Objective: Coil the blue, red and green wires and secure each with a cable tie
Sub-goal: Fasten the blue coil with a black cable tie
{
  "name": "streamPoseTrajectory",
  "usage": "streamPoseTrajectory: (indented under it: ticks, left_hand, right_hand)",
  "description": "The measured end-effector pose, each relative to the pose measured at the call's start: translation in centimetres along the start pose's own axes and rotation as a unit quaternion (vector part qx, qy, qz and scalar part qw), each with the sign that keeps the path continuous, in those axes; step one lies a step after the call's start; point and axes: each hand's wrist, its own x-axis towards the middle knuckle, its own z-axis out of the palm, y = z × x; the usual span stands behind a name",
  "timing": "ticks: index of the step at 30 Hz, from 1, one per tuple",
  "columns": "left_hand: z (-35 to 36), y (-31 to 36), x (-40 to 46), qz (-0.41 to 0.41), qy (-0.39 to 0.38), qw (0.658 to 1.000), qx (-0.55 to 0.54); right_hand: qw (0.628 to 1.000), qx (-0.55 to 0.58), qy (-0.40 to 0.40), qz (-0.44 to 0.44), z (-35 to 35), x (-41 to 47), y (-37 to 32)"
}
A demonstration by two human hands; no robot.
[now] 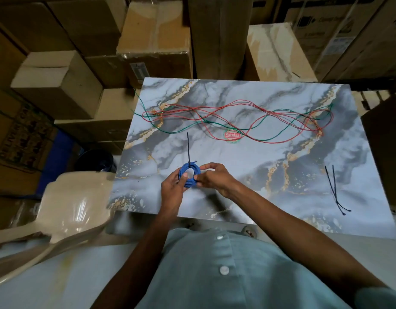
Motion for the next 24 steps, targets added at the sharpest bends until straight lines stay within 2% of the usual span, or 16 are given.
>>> streamPoseTrajectory:
  ticks: [4, 8, 13, 18, 24]
  left_hand:
    - [-2.7, -0.4, 1.0, 0.029, 0.047, 0.993, 0.102]
    - [-5.2, -0.2, 1.6, 0.073, 0.083, 0.962, 0.249]
    - [-7.6, -1.0, 2.6, 0.071, 0.076, 0.950, 0.294]
    - [-8.7, -2.2, 3.9, 0.079, 0.045, 0.942, 0.324]
    - [-9.1, -3.4, 5.3, 0.071, 0.042, 0.937, 0.340]
  right_hand:
    - [1.000, -0.012, -0.018, 0.006, 3.3, 0.8, 0.3]
    - [0.999, -0.050, -0.020, 0.009, 6.2, 2.1, 0.6]
    - [0.991, -0.133, 0.027, 0.000, 8.7, 3.5, 1.8]
    - [0.966, -0.245, 0.069, -0.039, 9.3, 4.5, 2.8]
    - [0.959, -0.272, 0.057, -0.053, 8.9, 4.3, 2.5]
